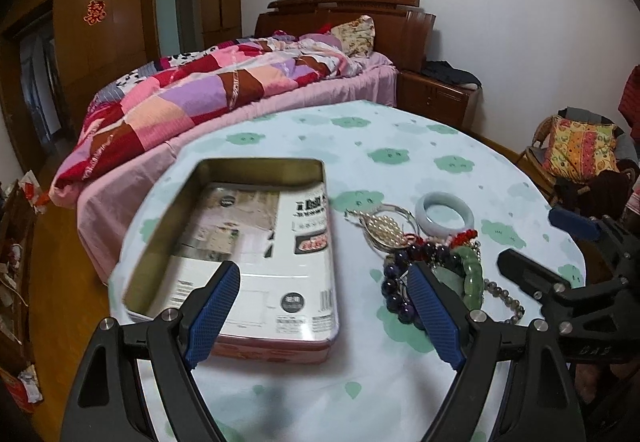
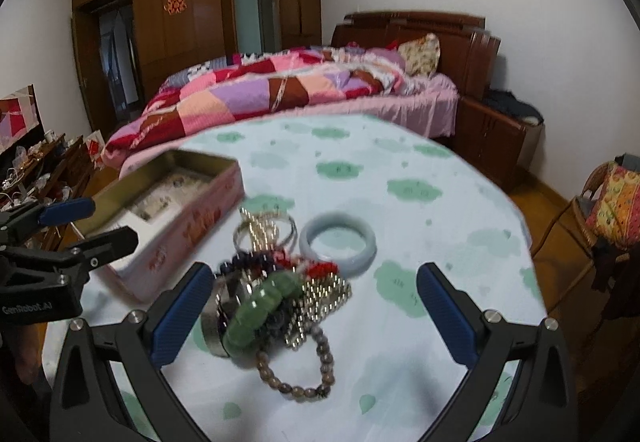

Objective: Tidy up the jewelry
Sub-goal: 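Grasp the metal-band watch with the left gripper while the right gripper grasps the green jade bracelet, then carry the watch and jade bracelet with both grippers over the open tin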

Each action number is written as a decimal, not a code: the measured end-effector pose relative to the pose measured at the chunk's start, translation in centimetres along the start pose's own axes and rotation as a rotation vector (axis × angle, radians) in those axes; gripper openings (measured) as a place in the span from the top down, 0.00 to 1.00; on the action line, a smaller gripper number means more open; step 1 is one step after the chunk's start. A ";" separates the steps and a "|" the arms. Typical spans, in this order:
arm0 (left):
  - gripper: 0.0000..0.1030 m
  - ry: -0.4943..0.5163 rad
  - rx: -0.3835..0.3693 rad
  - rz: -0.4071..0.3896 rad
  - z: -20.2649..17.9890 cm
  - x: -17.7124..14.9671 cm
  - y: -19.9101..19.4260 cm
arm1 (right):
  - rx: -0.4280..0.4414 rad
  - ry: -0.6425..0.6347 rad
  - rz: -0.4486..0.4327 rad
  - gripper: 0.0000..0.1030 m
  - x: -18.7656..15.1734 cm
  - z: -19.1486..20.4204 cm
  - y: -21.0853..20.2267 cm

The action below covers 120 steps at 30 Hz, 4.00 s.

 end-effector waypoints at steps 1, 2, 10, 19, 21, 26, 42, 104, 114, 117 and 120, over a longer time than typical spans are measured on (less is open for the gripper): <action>0.17 0.000 0.001 0.005 -0.2 0.0 0.4 | 0.000 0.002 0.012 0.00 -0.3 -0.1 0.3; 0.17 0.000 0.002 0.009 -0.2 -0.1 0.6 | 0.001 0.006 0.023 0.00 -0.3 -0.2 0.6; 0.17 0.020 -0.001 0.019 -1.2 -0.7 1.4 | 0.051 0.012 0.100 0.18 -1.1 -0.3 2.1; 0.23 0.050 -0.021 0.010 -2.3 -0.7 1.2 | 0.122 -0.065 0.152 0.71 -1.6 1.6 3.5; 0.26 0.055 -0.027 0.021 -2.6 -0.7 1.4 | 0.129 -0.061 0.135 0.77 -1.7 1.5 3.0; 0.32 0.083 -0.068 0.042 -4.0 -0.7 1.6 | 0.138 -0.030 0.075 0.83 -0.9 0.6 1.8; 0.81 0.152 -0.172 0.191 -7.2 -1.8 5.1 | 0.133 -0.004 0.063 0.83 -0.5 -0.3 2.2; 0.86 0.013 -0.071 -0.105 5.1 7.1 -1.5 | 0.255 -0.177 -0.073 0.83 8.6 7.1 0.7; 0.86 -0.009 -0.043 -0.090 7.2 8.1 0.2 | 0.264 -0.208 -0.058 0.83 10.5 9.6 3.1; 0.86 -0.010 -0.026 -0.081 7.9 8.6 0.8 | 0.263 -0.218 -0.052 0.83 11.0 10.2 3.9; 0.86 -0.016 -0.013 -0.066 8.6 9.0 1.7 | 0.260 -0.225 -0.039 0.83 11.5 10.8 5.0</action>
Point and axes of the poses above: each gripper's, at about its wrist camera, not at the fingertips, and y roughly the way its jaws point, z to its left, x to its top, the point moved 6 cm from there along y, roughly the way its jaws point, and after that the axes turned 11 degrees about z, right-handed, at the moved point
